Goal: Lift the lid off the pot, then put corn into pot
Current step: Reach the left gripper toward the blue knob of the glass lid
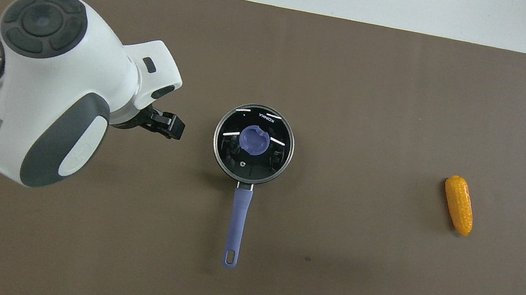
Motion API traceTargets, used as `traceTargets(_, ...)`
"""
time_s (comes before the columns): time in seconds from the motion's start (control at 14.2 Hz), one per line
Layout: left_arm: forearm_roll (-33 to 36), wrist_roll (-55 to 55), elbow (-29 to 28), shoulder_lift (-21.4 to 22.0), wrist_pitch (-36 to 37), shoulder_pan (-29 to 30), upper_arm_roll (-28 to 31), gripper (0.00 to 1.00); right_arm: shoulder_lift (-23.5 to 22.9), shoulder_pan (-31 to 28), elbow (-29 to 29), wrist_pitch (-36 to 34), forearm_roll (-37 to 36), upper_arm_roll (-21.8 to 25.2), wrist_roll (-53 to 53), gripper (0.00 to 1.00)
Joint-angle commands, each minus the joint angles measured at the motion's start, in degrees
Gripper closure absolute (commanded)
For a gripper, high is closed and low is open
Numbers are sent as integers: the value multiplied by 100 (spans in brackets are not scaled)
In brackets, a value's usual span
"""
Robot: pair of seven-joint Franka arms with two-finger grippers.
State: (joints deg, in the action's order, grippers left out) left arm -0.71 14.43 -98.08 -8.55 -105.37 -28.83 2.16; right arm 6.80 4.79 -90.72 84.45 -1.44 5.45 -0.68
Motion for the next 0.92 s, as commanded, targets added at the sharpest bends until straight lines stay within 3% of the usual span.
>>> traceTargets(0.0,-17,672,-27,-226,-421,-333,100,0,67,-84,-34,-60,12,-35,-134,0)
traceTargets(0.56,-122,2782,509,-1061,-818,-976,100,0,67,-84,-34,-60,12,-44,-134,0)
traceTargets(0.85,-87,3065,737,-1236,-748,-1273,109,0,67,-84,-34,-60,12,-44,-134,0)
